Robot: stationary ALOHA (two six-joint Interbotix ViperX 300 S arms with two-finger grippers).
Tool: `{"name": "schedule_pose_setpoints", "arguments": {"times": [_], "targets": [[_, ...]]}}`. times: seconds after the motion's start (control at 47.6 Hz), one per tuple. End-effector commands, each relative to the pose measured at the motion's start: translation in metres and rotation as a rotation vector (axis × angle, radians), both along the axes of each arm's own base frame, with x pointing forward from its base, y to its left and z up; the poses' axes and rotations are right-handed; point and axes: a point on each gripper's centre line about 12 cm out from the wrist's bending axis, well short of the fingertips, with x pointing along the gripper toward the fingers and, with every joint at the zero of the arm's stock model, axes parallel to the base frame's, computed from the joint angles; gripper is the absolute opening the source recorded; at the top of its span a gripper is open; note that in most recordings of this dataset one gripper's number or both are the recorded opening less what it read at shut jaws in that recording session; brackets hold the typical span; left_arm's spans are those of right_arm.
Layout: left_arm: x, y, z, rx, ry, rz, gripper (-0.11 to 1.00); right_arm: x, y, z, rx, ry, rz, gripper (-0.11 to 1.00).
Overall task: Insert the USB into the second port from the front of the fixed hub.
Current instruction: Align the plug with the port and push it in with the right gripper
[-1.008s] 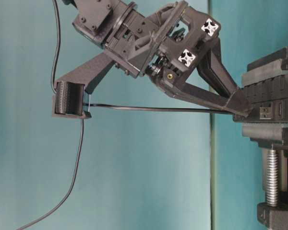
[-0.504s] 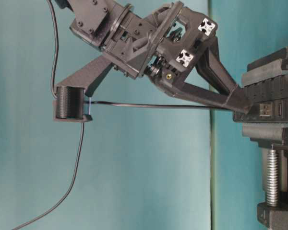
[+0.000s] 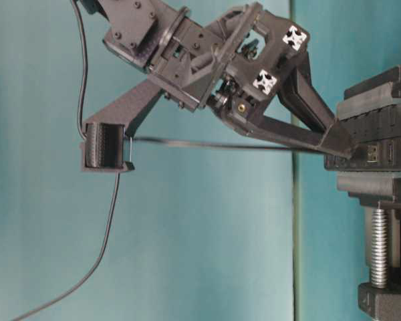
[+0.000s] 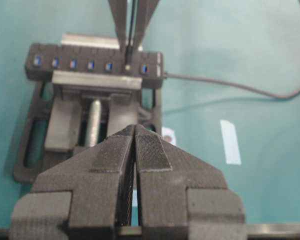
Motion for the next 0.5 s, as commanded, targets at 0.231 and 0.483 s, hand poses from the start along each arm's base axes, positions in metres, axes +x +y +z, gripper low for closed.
{"name": "schedule_pose_setpoints", "arguments": {"times": [0.231, 0.483], "targets": [[0.001, 0.0, 0.005, 0.0, -0.015, -0.001, 0.0, 0.002, 0.0, 0.002, 0.006, 0.029, -0.004, 0.09], [0.001, 0.0, 0.004, -0.002, -0.014, 0.0, 0.0, 0.0, 0.0, -0.002, 0.007, 0.055, -0.003, 0.09]]}}
